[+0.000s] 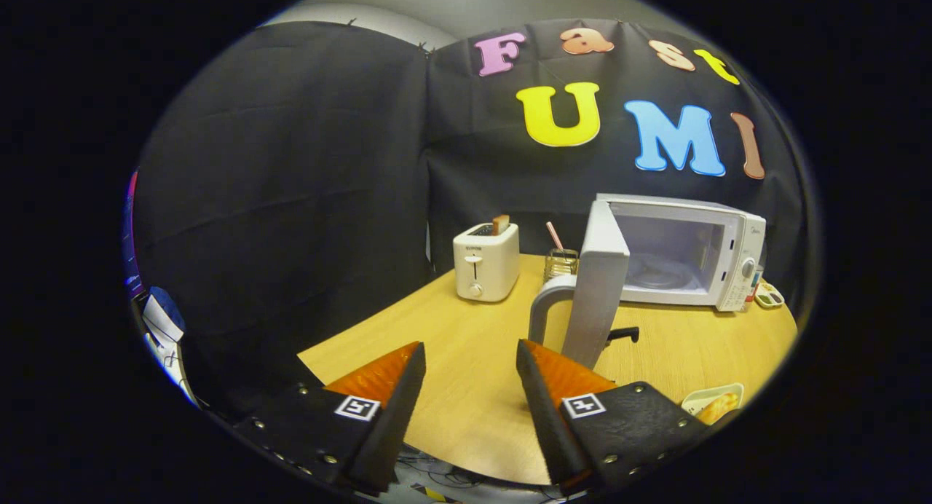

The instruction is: Open the microwave, put the food inside, and close the microwave door.

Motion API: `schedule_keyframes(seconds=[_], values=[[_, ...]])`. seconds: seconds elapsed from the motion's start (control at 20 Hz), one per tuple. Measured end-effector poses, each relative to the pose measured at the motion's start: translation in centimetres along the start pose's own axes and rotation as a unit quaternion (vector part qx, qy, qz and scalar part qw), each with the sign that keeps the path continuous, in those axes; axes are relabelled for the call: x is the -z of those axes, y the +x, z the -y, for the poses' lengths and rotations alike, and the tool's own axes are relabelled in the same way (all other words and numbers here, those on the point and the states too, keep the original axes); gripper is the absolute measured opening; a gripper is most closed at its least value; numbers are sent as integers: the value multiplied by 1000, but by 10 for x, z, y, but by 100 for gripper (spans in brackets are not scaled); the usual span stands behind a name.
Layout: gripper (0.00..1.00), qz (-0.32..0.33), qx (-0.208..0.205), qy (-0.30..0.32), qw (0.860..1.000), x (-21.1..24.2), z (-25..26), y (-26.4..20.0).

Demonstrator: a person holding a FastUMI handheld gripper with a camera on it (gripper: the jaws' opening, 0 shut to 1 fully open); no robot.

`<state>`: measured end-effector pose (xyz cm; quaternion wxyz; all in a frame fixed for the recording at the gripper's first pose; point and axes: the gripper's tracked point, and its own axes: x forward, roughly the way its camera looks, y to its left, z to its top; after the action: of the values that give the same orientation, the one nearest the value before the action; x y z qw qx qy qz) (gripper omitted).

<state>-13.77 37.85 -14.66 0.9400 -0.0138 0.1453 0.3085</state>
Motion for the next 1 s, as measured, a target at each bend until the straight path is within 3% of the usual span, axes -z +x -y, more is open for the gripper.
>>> schedule_keyframes(seconds=[0.05, 0.15, 0.45, 0.8, 1.0], values=[[90, 15, -1, 0, 1000, -11, 2, -6], [95, 37, 1, 9, 999, -31, 11, -18], [95, 91, 73, 20, 993, -68, 77, -53], [95, 56, 177, 29, 982, -30, 180, -93], [95, 21, 213, 48, 976, 4, 227, -103]])
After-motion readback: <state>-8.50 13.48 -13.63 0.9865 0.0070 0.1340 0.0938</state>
